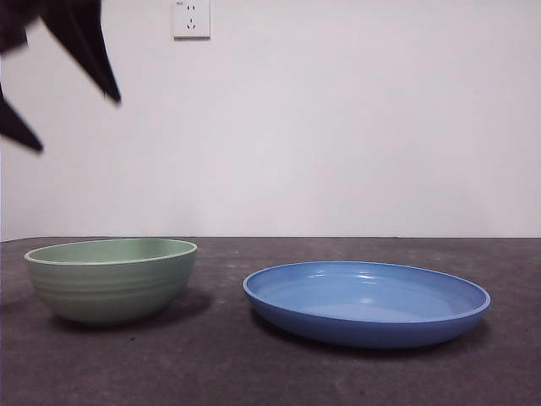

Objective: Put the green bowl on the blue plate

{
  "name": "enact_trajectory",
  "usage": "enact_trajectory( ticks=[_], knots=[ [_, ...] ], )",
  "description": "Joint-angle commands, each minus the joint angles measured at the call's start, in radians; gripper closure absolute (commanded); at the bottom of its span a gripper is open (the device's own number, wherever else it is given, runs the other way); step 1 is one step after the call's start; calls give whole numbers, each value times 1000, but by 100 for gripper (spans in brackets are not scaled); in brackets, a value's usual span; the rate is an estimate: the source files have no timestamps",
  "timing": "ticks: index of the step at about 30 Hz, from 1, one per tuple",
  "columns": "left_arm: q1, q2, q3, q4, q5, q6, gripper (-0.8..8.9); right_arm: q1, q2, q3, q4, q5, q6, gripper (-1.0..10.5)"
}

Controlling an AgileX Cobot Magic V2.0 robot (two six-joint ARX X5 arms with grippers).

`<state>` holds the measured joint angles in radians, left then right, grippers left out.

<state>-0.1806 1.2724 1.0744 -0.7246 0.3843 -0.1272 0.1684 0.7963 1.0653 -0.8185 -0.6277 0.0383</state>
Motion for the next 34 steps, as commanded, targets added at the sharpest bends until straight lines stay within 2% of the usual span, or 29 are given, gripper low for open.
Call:
enact_trajectory(
  ticks=[1, 3, 9, 16, 18, 22, 23, 27, 31, 34],
  knots=[
    [9, 95, 22, 9, -45, 23, 188, 3, 6, 16, 9, -2, 6, 369],
    [10, 151, 22, 9, -74, 35, 188, 3, 6, 16, 10, -1, 6, 369],
    [10, 299, 22, -11, -75, 38, 188, 3, 6, 16, 10, -1, 6, 369],
    [10, 391, 22, -32, -75, 42, 202, 3, 6, 16, 10, -1, 6, 369],
    [10, 395, 22, -31, -75, 42, 277, 3, 6, 16, 10, -1, 6, 369],
    [10, 395, 22, -39, -75, 47, 568, 3, 6, 16, 10, 0, 6, 369],
    [10, 396, 22, -45, -75, 51, 597, 3, 6, 16, 10, 0, 6, 369],
    [10, 398, 22, -61, -75, 60, 616, 3, 6, 16, 10, 0, 6, 369],
    [10, 398, 22, -60, -75, 64, 766, 3, 6, 16, 10, 0, 6, 369],
    [10, 398, 22, -56, -78, 64, 799, 3, 6, 16, 10, 0, 6, 369]
  ],
)
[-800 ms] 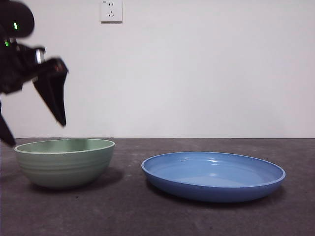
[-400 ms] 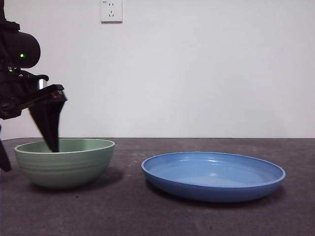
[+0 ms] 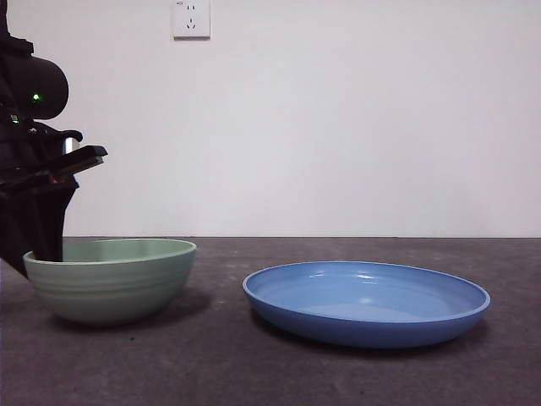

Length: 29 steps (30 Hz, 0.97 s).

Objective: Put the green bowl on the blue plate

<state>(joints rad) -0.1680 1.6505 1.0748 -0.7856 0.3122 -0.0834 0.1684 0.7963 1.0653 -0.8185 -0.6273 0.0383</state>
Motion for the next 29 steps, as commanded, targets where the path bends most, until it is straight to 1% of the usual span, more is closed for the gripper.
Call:
enact_trajectory(
  ticks=[1, 4, 6, 8, 9, 12, 13, 16, 21, 24, 29],
  knots=[
    [-2, 20, 22, 9, -6, 20, 799, 3, 6, 16, 10, -1, 6, 369],
    [-2, 20, 32, 3, -8, 19, 799, 3, 6, 16, 10, -1, 6, 369],
    [-5, 20, 55, -35, -51, 6, 799, 3, 6, 16, 10, -1, 6, 369],
    [-21, 20, 97, -95, -129, 4, 799, 3, 6, 16, 10, -1, 6, 369],
    [-29, 20, 119, -119, -150, 4, 799, 3, 6, 16, 10, -1, 6, 369],
    [-61, 20, 202, -175, -155, -19, 799, 3, 6, 16, 10, -1, 6, 369],
    [-82, 20, 238, -188, -155, -37, 799, 3, 6, 16, 10, -1, 6, 369],
    [-147, 21, 316, -213, -154, -51, 799, 3, 6, 16, 10, -1, 6, 369],
    [-284, 50, 427, -212, -154, -92, 799, 3, 6, 16, 10, -1, 6, 369],
    [-362, 110, 500, -213, -154, -95, 799, 2, 6, 16, 10, -1, 6, 369],
    [-470, 259, 637, -215, -154, -94, 799, 2, 6, 16, 10, -1, 6, 369]
  ],
)
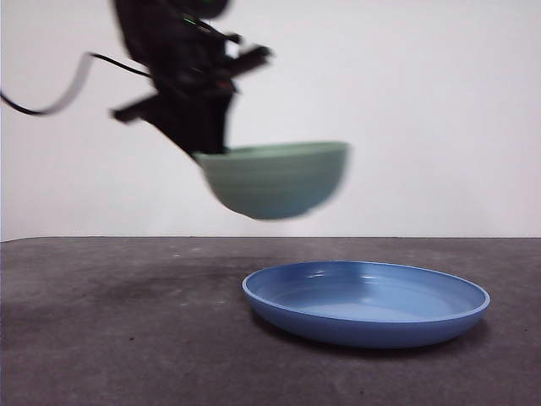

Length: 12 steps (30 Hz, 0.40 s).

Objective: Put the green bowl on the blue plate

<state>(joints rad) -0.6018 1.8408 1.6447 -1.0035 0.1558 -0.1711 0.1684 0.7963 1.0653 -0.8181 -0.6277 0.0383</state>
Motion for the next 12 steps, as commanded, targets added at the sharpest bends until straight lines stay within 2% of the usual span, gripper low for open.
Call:
enact_trajectory(
  ticks=[1, 7, 12],
  knots=[
    [-49, 95, 90, 4, 3, -6, 799, 2, 6, 16, 10, -1, 6, 369],
    [-106, 263, 232, -21, 3, 2, 799, 2, 6, 16, 10, -1, 6, 369],
    [-112, 337, 261, -22, 3, 1, 799, 2, 6, 16, 10, -1, 6, 369]
  ],
)
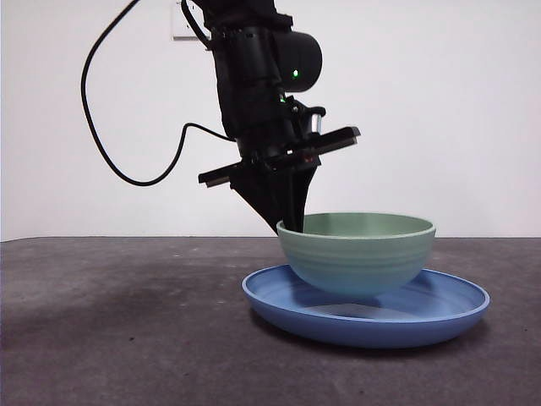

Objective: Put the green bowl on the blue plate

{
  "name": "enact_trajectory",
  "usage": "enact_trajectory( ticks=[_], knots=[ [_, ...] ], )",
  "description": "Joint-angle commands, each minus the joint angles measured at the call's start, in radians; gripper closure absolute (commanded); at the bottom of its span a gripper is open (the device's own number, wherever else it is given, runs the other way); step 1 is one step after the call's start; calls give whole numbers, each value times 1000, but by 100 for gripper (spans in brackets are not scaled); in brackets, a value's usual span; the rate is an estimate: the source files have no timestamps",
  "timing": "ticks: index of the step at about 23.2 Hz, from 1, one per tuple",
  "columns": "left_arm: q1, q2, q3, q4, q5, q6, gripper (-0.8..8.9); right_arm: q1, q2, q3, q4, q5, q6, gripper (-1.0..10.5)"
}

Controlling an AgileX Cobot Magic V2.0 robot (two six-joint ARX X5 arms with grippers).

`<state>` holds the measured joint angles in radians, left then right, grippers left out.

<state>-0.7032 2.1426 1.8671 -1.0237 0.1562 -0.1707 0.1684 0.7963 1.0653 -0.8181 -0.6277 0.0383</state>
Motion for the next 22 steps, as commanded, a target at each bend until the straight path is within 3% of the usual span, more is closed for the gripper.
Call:
enact_trajectory(
  ticks=[1, 12, 19, 22],
  knots=[
    [-10, 42, 38, -9, 2, 1, 799, 2, 6, 16, 10, -1, 6, 369],
    [-17, 52, 38, -5, 6, 12, 768, 2, 6, 16, 11, -1, 6, 369],
    [-17, 52, 43, -2, 5, 12, 354, 2, 6, 16, 11, -1, 6, 369],
    [-8, 51, 125, -105, 5, 23, 285, 2, 6, 16, 11, -1, 6, 369]
  ],
)
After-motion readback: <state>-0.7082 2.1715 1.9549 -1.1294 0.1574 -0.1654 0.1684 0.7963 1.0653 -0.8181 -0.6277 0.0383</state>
